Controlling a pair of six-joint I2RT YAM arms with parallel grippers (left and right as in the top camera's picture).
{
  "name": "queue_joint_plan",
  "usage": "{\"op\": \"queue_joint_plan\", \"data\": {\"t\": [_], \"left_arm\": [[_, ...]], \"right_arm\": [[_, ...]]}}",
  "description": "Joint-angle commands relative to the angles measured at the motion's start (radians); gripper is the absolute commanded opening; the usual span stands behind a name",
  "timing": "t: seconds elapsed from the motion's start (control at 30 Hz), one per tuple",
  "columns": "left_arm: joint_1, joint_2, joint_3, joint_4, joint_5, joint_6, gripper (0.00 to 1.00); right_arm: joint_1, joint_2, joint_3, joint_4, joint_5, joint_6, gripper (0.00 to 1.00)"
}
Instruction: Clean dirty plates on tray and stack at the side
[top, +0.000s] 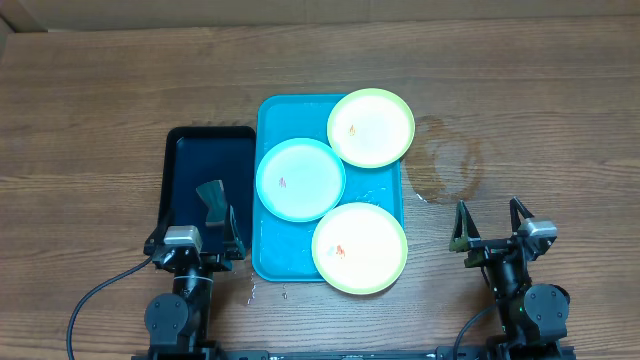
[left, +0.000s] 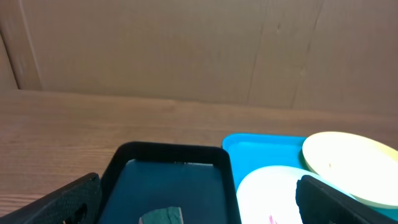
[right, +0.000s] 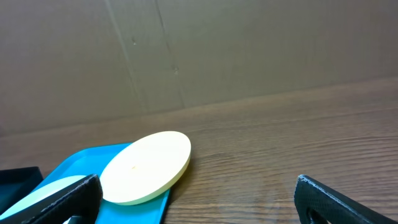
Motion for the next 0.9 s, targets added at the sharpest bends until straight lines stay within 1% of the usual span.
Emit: {"op": "queue_joint_plan", "data": {"t": [0.0,0.3,0.5,0.6,0.87], "left_arm": [[0.007,-0.011,0.031,0.009,-0.019,0.027,1.0],[0.007,-0.011,0.031,0.02,-0.02,0.027,1.0],[0.007,-0.011,0.031,-0.029,-0.025,0.027,1.0],[0.007,-0.011,0.03,-0.051,-0.051,0.027,1.0],[0.007,-0.011,0.034,-0.042,-0.058,0.021,1.0]], "right_arm": [[0.003,-0.01,-0.01,0.003,-0.002,0.002,1.0],[0.003,-0.01,-0.01,0.006,-0.002,0.002,1.0],[0.003,-0.01,-0.01,0.007,-0.002,0.002,1.0],[0.003,-0.01,-0.01,0.01,-0.002,0.002,1.0],[0.003,-0.01,-0.01,0.034,-0.002,0.002,1.0]]}}
